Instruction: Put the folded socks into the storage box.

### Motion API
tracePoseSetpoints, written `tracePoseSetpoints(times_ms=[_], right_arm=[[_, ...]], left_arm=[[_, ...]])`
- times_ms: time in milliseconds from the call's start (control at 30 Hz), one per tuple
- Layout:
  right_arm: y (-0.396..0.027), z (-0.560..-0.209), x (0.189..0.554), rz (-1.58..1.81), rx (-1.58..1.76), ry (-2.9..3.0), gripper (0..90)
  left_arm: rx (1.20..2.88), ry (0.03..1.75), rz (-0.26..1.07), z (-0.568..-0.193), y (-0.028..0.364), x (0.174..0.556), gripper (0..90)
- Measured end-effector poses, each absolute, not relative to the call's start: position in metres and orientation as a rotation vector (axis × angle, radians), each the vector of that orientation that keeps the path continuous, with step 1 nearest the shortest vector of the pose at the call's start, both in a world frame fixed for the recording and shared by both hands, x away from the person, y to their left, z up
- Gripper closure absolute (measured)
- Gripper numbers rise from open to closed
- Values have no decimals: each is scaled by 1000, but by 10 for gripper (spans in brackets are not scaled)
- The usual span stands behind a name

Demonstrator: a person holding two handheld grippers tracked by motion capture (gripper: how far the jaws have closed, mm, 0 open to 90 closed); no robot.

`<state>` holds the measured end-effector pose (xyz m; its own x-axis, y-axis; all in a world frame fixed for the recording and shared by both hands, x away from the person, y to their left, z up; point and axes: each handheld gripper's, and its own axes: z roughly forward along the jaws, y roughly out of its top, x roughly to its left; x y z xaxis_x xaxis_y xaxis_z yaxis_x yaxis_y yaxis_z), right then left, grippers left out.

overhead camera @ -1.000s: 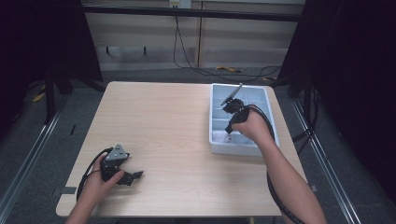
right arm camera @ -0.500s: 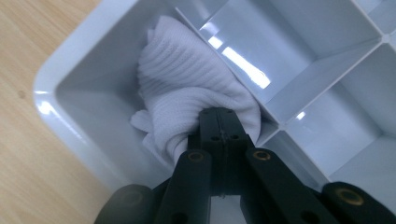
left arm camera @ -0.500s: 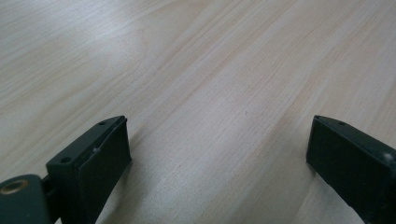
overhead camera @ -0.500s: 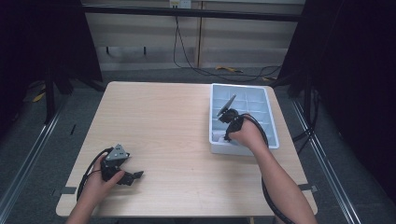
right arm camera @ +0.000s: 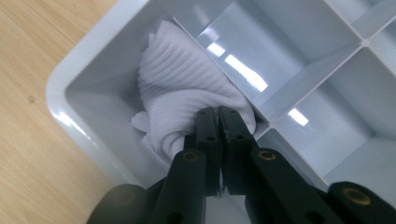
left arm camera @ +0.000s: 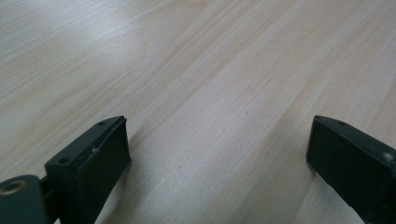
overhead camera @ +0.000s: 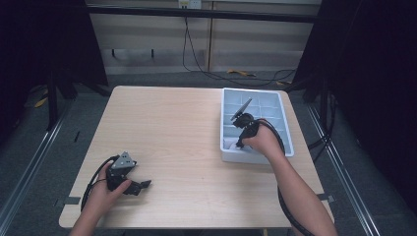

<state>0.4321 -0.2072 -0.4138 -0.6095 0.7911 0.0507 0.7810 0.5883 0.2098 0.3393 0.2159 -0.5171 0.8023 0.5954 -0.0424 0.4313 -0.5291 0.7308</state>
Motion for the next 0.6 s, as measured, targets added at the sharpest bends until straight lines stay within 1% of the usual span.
tracePoseSetpoints(times_ms=[200,367,533,600], right_arm=[[-211,-405,429,382,1357,2756,845],[-206,-398,426,401,1336,2778,900],[-203,-412,430,298,1329,2780,900],[-204,-418,432,306,1351,2774,900]], left_arm=[[2223,750,272,-517,215,340,48],[2222,750,272,-517,215,340,47],[2221,748,272,-517,215,340,47],[2223,749,273,-517,215,340,47]])
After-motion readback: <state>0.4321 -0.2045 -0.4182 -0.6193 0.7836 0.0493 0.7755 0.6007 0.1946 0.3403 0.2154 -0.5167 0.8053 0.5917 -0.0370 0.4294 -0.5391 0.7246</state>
